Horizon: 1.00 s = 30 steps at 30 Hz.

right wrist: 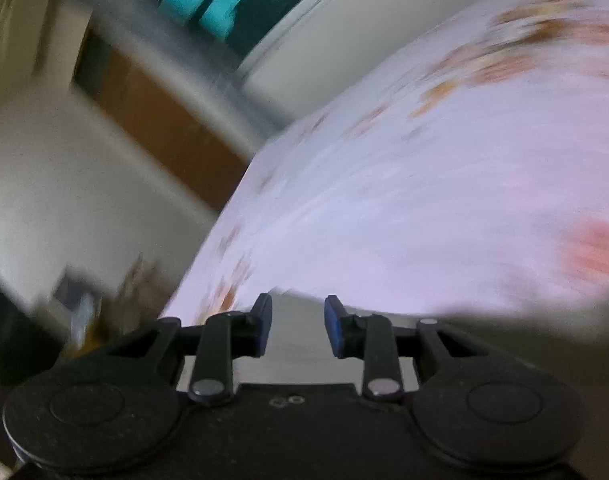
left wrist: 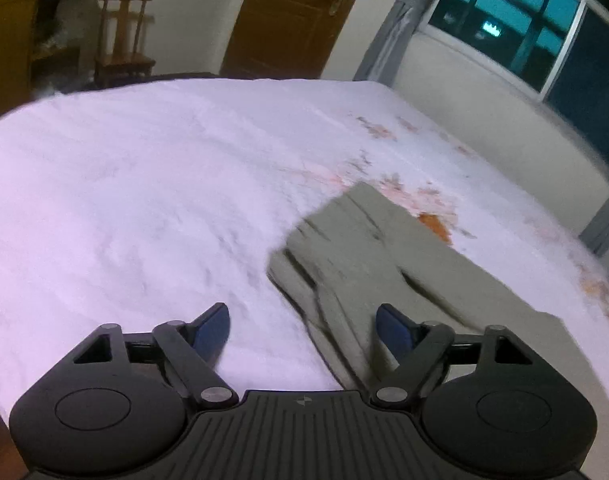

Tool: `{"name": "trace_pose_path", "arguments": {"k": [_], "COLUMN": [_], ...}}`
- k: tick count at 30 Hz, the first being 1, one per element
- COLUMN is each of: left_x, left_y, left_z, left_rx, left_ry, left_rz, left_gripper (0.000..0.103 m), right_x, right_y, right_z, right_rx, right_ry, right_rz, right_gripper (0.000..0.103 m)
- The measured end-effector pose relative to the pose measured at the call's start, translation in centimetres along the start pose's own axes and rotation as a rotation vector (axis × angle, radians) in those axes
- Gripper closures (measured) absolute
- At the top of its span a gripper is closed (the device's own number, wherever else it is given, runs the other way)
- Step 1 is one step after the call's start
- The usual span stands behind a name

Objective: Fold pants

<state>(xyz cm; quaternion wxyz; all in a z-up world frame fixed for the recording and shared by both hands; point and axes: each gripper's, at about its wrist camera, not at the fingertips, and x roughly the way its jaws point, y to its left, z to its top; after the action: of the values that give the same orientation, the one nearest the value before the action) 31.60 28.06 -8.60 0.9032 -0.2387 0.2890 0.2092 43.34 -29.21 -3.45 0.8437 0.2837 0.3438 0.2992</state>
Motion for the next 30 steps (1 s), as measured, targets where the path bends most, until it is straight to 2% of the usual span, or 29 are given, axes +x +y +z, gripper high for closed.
{"name": "trace_pose_path", "arguments": {"k": [3, 5, 6, 7, 8, 10, 13, 14, 16, 18, 22, 24, 25, 28, 30], "left_x": [1.3, 2.3, 3.0, 3.5, 3.7, 4.2, 4.3, 4.3, 4.3, 4.2, 4.0, 4.1, 4.1, 4.3, 4.1], "left_y": [-0.6, -0.8, -0.7, -0.9, -0.8, -0.7, -0.9, -1.0, -1.1, -1.3, -0.9, -0.8, -0.7, -0.7, -0.7], "left_z": [1.1, 1.5, 1.6, 1.5, 1.3, 1.2, 0.9, 0.9, 0.7, 0.5, 0.4, 0.5, 0.5, 0.6, 0.6], "left_rx": [0.018, -0.004, -0.019, -0.035, -0.050, -0.074, -0.086, -0.092, -0.105, -0.108, -0.136, -0.135, -0.137, -0.140, -0.144], "left_ry": [0.011, 0.035, 0.049, 0.059, 0.059, 0.057, 0.045, 0.043, 0.036, 0.028, 0.024, 0.025, 0.028, 0.028, 0.022], "left_rz": [-0.003, -0.010, -0.003, -0.004, -0.010, -0.017, -0.027, -0.028, -0.046, -0.045, -0.057, -0.062, -0.065, -0.062, -0.058], "left_gripper": [0.023, 0.023, 0.023, 0.023, 0.023, 0.024, 0.025, 0.028, 0.040, 0.042, 0.042, 0.042, 0.042, 0.042, 0.042], "right_x": [9.2, 14.1, 16.3, 17.9, 19.2, 21.4, 23.0, 23.0, 22.9, 23.1, 23.6, 23.0, 23.0, 23.6, 23.5], "right_y": [2.2, 3.1, 3.3, 3.5, 3.6, 3.4, 3.4, 3.2, 3.2, 3.4, 4.0, 3.7, 3.4, 2.5, 2.5], "right_z": [1.8, 2.7, 3.0, 3.1, 3.1, 2.8, 2.2, 2.1, 2.0, 1.9, 1.9, 2.3, 2.4, 2.1, 1.9], "right_rx": [-0.054, -0.090, -0.090, -0.091, -0.098, -0.079, -0.112, -0.111, -0.116, -0.121, -0.155, -0.151, -0.133, -0.110, -0.111], "right_ry": [0.134, 0.196, 0.218, 0.231, 0.241, 0.301, 0.359, 0.371, 0.386, 0.408, 0.423, 0.359, 0.342, 0.399, 0.422], "right_rz": [0.023, 0.026, 0.031, 0.030, 0.031, 0.056, 0.051, 0.063, 0.090, 0.121, 0.093, 0.065, 0.059, 0.051, 0.080], "right_gripper": [0.075, 0.061, 0.039, 0.029, 0.032, 0.057, 0.073, 0.077, 0.088, 0.092, 0.092, 0.090, 0.086, 0.085, 0.085]}}
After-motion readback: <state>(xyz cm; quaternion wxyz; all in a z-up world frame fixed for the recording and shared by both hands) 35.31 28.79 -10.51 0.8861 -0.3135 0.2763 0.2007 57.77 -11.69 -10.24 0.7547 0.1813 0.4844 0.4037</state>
